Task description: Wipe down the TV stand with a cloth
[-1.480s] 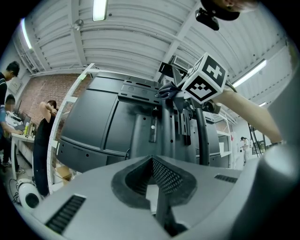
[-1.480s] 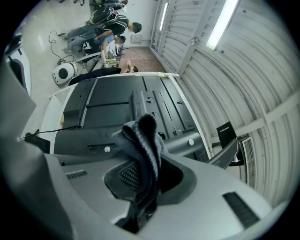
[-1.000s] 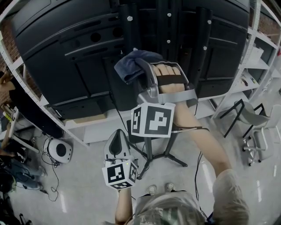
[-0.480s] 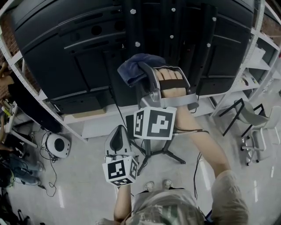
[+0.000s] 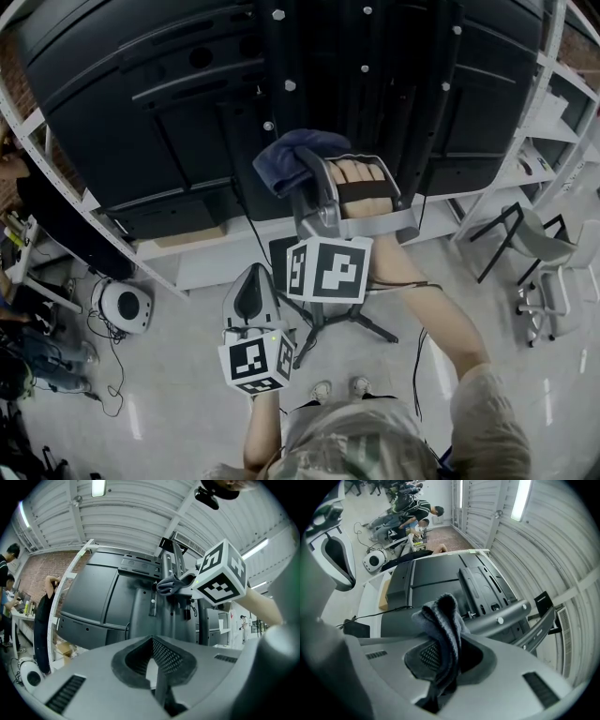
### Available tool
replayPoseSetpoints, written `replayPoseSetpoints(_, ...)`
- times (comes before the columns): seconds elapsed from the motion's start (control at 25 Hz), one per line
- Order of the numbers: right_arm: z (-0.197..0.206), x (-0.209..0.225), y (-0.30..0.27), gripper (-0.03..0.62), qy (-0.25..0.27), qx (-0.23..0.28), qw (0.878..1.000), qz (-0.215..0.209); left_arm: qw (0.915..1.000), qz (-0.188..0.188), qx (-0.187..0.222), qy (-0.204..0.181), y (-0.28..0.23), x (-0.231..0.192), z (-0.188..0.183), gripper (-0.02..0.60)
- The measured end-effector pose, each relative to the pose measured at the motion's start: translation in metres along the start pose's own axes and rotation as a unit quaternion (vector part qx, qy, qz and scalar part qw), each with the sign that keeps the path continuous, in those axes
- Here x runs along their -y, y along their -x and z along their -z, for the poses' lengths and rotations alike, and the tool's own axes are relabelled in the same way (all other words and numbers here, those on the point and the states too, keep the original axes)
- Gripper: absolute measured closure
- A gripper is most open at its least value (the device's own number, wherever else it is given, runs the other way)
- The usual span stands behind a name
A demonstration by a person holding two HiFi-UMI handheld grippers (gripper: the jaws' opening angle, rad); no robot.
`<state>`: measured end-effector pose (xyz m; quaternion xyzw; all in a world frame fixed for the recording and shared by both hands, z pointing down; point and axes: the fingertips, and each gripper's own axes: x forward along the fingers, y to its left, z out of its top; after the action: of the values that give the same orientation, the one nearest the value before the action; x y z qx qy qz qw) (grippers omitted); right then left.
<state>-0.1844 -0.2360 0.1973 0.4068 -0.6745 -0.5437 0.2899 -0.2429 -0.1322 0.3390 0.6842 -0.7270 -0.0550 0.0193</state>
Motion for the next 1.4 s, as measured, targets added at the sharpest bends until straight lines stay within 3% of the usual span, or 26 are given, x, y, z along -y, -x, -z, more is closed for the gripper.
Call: replayPoseSetpoints(1.4,0.035,-0.136,0.012,0.538,-0.030,-0.036,0.992,-0.120,0.9995,0.002,-0.031,0.008,0.000,-0.001,0.028,0.566)
